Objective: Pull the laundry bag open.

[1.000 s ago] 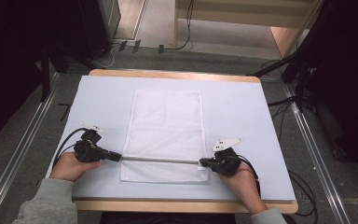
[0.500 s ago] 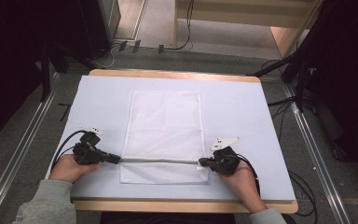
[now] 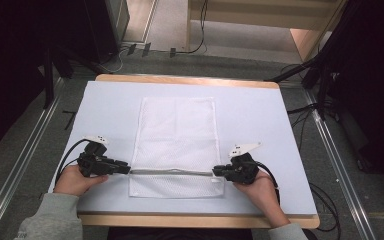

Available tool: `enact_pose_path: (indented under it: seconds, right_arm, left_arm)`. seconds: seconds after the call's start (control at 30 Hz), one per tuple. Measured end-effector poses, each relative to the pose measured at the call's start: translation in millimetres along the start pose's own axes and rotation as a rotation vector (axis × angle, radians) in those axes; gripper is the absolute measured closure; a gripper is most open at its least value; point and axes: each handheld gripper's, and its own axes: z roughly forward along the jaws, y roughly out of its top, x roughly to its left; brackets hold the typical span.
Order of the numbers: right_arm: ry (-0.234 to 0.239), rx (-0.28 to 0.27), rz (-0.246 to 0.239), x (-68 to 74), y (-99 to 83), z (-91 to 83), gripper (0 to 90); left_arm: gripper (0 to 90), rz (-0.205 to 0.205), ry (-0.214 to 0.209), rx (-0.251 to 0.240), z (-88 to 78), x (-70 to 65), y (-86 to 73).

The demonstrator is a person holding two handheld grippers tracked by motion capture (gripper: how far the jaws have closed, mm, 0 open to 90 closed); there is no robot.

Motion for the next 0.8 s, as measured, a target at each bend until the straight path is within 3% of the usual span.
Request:
enact_pose_path:
  seconds: [0.07, 0.17, 0.5, 0.8]
  right_arm:
    - [-0.008, -0.015, 0.003, -2.0, 0.4, -3.3, 80.5]
    - [-0.020, -0.024, 0.008, -4.8, 0.5, -6.8, 76.1]
    - [-0.081, -0.078, 0.036, -18.7, -1.3, -16.8, 51.2]
    - [-0.136, -0.108, 0.074, -31.7, -8.5, -26.6, 40.8]
  left_arm:
    - [60.5, 0.012, 0.018, -0.019, -0.8, -0.3, 0.8]
    - [53.4, -0.006, 0.046, -0.031, -1.0, 3.0, 2.3]
    - [41.8, -0.018, 0.142, -0.099, -9.4, 14.0, 2.7]
    - [36.8, -0.029, 0.191, -0.120, -13.8, 23.6, 3.6]
